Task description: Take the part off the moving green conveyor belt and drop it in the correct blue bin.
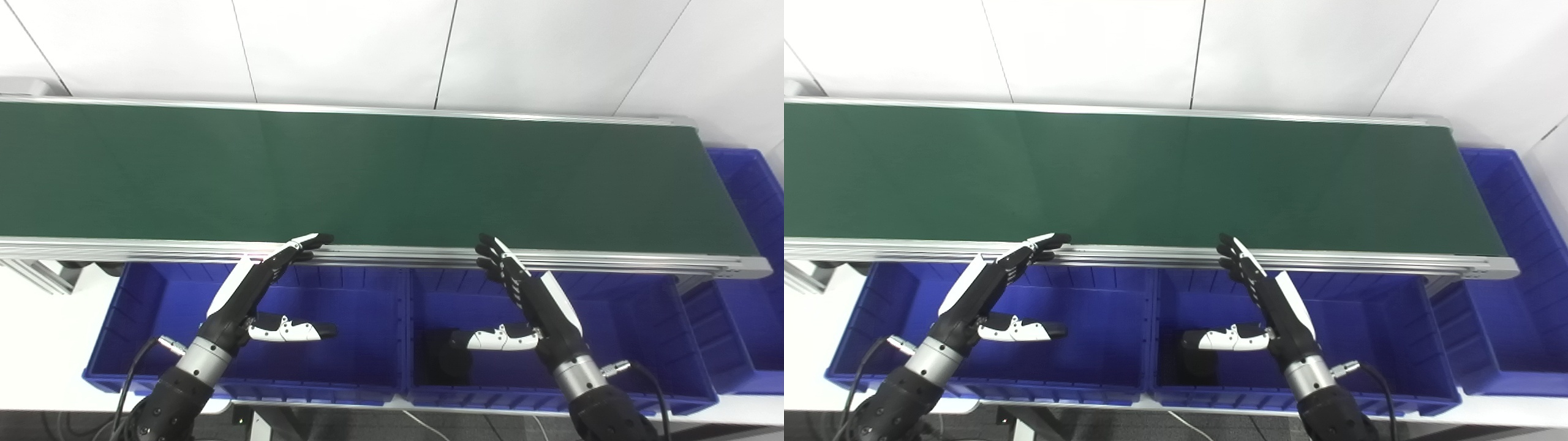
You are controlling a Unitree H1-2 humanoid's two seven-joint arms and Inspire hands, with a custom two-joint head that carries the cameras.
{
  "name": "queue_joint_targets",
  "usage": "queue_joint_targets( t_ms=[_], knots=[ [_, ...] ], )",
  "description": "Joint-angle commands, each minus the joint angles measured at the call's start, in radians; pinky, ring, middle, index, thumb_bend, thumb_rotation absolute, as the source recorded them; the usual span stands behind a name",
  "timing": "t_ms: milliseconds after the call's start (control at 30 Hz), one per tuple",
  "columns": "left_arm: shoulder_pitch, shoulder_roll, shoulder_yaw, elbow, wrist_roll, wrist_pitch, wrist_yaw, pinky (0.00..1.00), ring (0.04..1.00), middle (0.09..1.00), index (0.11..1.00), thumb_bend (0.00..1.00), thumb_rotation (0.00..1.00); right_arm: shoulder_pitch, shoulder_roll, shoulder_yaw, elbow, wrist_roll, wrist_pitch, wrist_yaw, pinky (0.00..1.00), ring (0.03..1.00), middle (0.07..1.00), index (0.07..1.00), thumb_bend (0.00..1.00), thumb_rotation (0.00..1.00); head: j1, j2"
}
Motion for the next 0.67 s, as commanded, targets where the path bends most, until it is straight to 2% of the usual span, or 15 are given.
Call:
queue_joint_targets(
  t_ms=[0,167,633],
  knots=[
    [-0.006,-0.002,0.004,-0.004,-0.007,-0.048,0.011,0.85,0.885,0.891,0.841,0.87,0.32,0.0,0.005,0.001,-0.008,0.018,-0.091,-0.019,0.91,0.908,0.92,0.948,0.95,0.19,0.001,0.001],
    [-0.009,-0.009,0.005,0.02,-0.003,-0.068,0.017,0.84,0.877,0.887,0.843,0.86,0.32,0.007,0.012,0.007,0.01,0.024,-0.11,-0.035,0.92,0.91,0.912,0.944,0.95,0.16,0.004,-0.02],
    [-0.002,-0.021,0.015,0.05,-0.008,-0.107,0.024,0.85,0.886,0.893,0.858,0.86,0.33,0.016,0.023,0.024,0.028,-0.006,-0.136,-0.075,0.89,0.917,0.926,0.92,0.96,0.15,0.013,-0.034]
  ],
)
